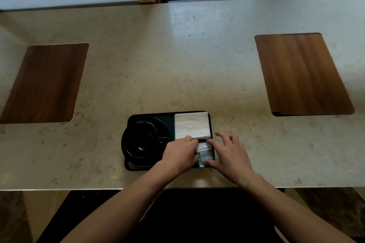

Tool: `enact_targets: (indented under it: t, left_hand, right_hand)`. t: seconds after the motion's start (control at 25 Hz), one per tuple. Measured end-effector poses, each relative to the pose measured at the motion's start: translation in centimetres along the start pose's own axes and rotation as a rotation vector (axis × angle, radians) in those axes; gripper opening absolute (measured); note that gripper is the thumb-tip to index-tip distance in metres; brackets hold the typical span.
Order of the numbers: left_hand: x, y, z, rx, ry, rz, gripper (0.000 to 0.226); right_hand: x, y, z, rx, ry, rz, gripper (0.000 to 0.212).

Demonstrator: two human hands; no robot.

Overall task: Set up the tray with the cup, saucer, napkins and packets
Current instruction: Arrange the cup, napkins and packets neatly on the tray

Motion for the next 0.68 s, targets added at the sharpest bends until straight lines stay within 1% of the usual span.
enact_targets:
  t: [0.32, 0.52, 0.68]
  left_hand:
    - [0.27, 0.46, -0.65, -0.093, 0.043, 0.017, 0.031]
    - [0.59, 0.89, -0.69, -0.079, 0.055, -0.002, 0.03]
    - [0.71, 0.87, -0.63, -0.074, 0.062, -0.02, 0.031]
  right_hand:
    - [-0.28, 0.09, 0.06, -0.02, -0.036, 0.002, 0.062]
    - [-0.31, 0.49, 0.23, -0.031, -0.062, -0.018, 0.06]
    - [-0.25, 0.39, 0.16, -0.032, -0.053, -0.02, 0.061]
Point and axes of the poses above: each hand's wrist, its own x-axis towards the middle knuckle, its own z-axis out of the back of the hand, y = z × x, the point moved 7 cm from there along x, towards the middle knuckle, and after that the axes turned 2 degrees about -z, right-handed, at the moved point
